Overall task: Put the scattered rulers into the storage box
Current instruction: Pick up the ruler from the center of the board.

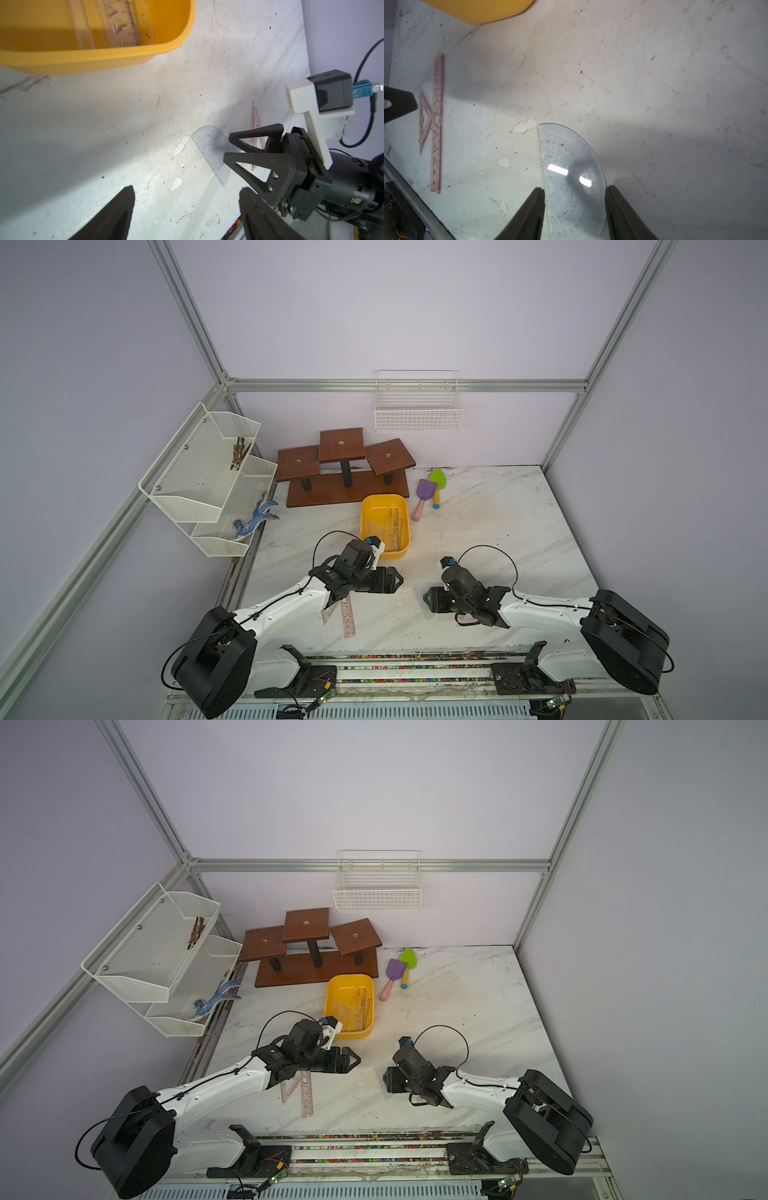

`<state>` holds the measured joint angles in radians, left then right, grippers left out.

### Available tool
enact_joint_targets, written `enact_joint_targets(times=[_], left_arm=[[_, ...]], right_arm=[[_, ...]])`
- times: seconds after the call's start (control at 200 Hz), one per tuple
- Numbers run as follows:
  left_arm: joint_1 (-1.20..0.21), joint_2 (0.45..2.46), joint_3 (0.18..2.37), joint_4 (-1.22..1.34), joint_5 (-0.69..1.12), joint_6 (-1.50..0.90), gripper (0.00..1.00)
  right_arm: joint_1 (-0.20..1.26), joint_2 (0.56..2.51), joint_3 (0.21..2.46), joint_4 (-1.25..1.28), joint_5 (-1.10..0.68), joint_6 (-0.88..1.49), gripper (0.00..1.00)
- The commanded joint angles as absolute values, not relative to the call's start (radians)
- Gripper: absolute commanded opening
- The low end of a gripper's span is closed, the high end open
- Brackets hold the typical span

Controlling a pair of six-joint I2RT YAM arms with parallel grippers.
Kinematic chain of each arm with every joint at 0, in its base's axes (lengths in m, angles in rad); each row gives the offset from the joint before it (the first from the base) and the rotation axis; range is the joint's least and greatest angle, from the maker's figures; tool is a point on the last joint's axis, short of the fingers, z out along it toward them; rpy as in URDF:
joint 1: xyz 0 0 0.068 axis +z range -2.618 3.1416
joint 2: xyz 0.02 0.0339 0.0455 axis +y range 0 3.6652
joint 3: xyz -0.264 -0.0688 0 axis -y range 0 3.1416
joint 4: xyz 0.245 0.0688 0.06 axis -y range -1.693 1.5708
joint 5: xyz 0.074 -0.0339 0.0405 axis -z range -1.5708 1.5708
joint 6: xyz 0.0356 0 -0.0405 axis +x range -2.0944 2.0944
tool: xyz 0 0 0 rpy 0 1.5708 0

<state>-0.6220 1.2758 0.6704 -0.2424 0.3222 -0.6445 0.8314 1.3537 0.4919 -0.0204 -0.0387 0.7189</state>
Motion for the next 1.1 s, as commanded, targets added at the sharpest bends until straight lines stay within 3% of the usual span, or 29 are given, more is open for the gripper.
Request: enact_joint_targets(times=[0.0, 0.21, 0.705, 0.985, 1.095], left_arm=[[-0.618, 1.284, 0.659, -0.195, 0.41, -0.676, 0.82], [-0.619, 1.271, 0.629, -0.188, 0.404, -0.694, 0.82], [-0.621, 1.326, 0.642, -0.147, 0.434, -0.715, 0.8], [-0.646, 1.429, 0.667, -0.105, 0.485, -0.706, 0.75], [-0.655, 1.469, 0.679, -0.094, 0.493, -0.708, 0.73]], right_arm=[[0.838, 1.296, 0.486, -0.054, -0.041, 0.705, 0.53], [0.838, 1.232, 0.4, -0.025, -0.085, 0.729, 0.53], [0.852, 1.309, 0.408, 0.128, -0.134, 0.751, 0.52], [0.817, 1.236, 0.358, 0.24, -0.081, 0.725, 0.22], [0.781, 1.282, 0.359, 0.279, -0.115, 0.704, 0.18]])
